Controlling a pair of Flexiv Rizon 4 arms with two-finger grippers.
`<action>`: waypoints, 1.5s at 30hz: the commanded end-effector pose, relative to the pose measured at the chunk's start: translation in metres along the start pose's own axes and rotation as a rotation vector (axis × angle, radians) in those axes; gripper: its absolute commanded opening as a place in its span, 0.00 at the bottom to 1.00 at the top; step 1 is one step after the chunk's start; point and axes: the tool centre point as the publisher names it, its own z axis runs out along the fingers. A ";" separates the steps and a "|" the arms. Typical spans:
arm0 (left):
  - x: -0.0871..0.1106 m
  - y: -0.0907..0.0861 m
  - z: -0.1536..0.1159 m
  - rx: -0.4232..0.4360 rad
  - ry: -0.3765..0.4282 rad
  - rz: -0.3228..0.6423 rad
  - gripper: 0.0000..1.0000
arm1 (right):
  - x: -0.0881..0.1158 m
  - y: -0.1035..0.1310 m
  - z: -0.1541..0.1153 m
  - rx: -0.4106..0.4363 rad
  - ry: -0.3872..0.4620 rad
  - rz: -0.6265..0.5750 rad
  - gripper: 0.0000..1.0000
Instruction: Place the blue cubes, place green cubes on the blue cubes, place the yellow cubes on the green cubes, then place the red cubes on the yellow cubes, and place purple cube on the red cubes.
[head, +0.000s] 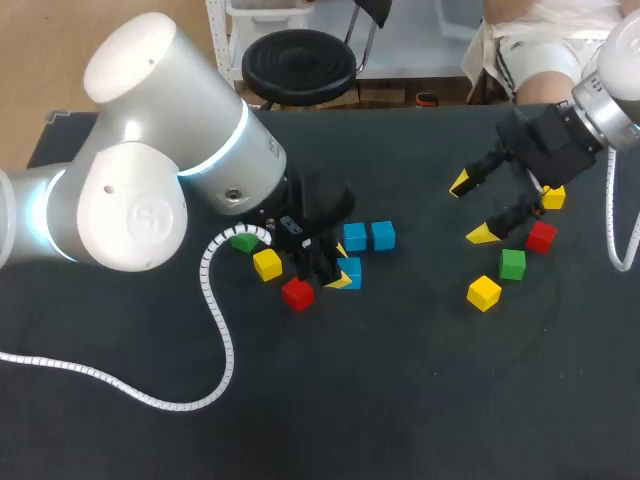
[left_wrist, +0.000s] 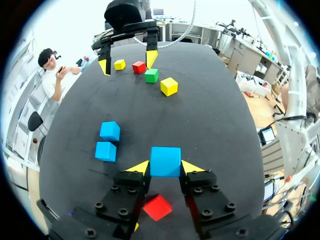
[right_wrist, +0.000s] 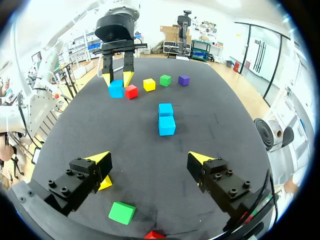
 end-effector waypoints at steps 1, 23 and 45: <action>-0.004 0.001 -0.003 0.001 0.015 0.002 0.00 | 0.000 0.000 0.000 0.002 -0.002 -0.001 1.00; -0.002 0.028 -0.004 -0.010 -0.052 -0.011 0.00 | 0.000 0.000 0.000 0.002 -0.002 -0.001 1.00; 0.025 0.060 0.007 -0.063 0.032 -0.080 0.00 | 0.000 0.000 0.000 0.002 -0.002 -0.001 1.00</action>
